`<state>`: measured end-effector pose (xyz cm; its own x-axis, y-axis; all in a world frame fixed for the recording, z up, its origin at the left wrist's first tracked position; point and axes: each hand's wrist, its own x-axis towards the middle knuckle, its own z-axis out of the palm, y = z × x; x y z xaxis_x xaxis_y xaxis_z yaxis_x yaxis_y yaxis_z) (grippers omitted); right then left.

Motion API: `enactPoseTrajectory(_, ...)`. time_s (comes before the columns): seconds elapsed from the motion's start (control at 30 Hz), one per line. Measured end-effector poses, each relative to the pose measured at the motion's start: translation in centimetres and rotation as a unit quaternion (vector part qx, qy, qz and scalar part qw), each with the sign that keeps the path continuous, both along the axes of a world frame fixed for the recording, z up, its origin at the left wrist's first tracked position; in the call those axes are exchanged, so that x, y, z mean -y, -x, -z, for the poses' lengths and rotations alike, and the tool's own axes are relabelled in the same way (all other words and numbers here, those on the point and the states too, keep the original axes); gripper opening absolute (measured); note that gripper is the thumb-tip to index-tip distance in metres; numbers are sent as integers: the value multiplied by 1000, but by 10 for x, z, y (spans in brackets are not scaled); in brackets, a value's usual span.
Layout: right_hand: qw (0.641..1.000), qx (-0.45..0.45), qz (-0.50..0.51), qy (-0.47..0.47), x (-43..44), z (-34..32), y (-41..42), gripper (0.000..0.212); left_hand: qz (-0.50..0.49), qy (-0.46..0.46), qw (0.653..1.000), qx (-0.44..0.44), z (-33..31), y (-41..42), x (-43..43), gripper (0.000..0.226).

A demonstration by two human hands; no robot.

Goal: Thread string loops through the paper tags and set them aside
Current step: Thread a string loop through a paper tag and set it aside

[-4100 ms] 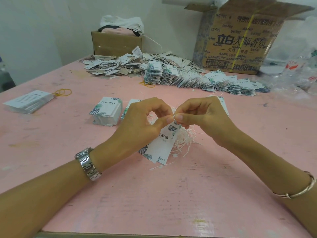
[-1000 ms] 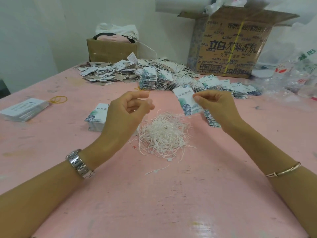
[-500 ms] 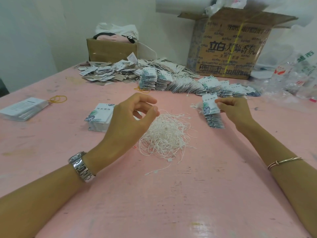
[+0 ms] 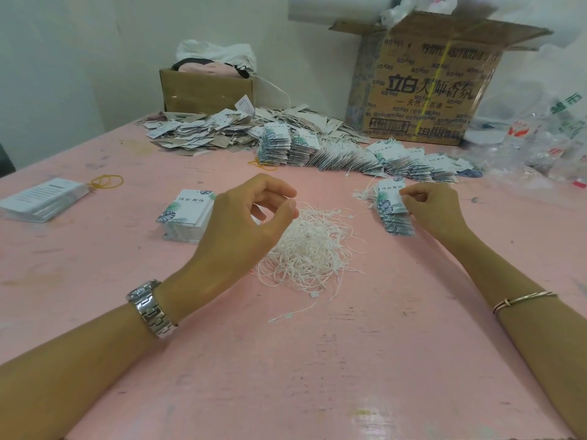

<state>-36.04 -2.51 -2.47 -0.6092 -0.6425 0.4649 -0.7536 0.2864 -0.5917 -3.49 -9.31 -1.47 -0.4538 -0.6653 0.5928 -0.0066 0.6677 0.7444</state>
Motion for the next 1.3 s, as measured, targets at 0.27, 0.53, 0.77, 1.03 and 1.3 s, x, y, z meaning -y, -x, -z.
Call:
enactPoseTrajectory(0.27, 999, -15, 16, -32, 0, 3, 1, 20, -1, 1, 1000, 11, 0, 0, -2, 11)
enactPoseTrajectory(0.53, 991, -12, 58, -122, 12, 7, -24, 98, -5, 4, 1000, 22, 0, 0, -4, 9)
enactPoseTrajectory(0.77, 988, -54, 72, -129, 16, 10, -31, 89, -6, 0, 1000, 24, -2, -1, -6, 8)
enactPoseTrajectory(1.03, 988, -23, 80, -131, 17, 11, -26, 86, -6, 0, 1000, 28, -2, 0, -7, 7)
enactPoseTrajectory(1.3, 977, -148, 90, -127, 12, 4, -42, 73, -14, -2, 999, 47, 1, 0, -1, 8)
